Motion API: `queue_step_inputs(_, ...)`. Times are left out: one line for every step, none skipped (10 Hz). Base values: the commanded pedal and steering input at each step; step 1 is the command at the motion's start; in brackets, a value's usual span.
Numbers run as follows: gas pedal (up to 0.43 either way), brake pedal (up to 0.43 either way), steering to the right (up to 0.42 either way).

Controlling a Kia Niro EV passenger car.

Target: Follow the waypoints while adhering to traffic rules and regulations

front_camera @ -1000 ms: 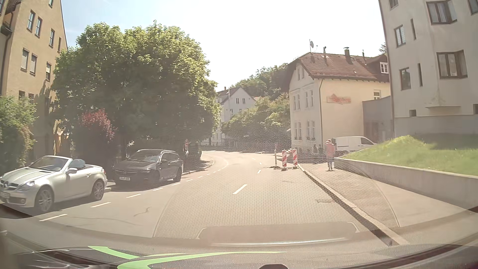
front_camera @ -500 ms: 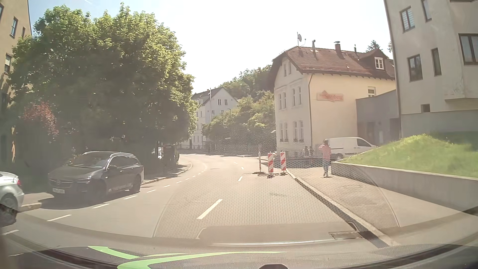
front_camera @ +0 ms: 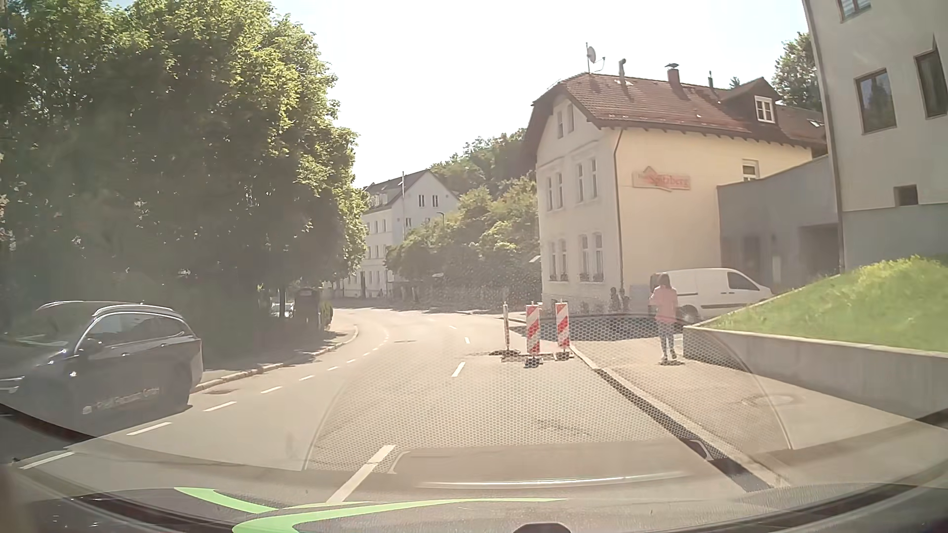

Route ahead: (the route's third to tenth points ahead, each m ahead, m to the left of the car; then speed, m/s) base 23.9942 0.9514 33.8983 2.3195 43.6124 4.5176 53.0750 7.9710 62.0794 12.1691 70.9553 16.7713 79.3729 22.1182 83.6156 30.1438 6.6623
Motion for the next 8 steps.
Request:
queue_step_inputs(0.000, 0.000, -0.025)
queue_step_inputs(0.000, 0.000, -0.014)
queue_step_inputs(0.000, 0.238, 0.007)
queue_step_inputs(0.000, 0.274, 0.016)
queue_step_inputs(0.000, 0.305, 0.022)
queue_step_inputs(0.000, 0.323, 0.022)
queue_step_inputs(0.000, 0.372, 0.020)
queue_step_inputs(0.000, 0.402, 0.021)
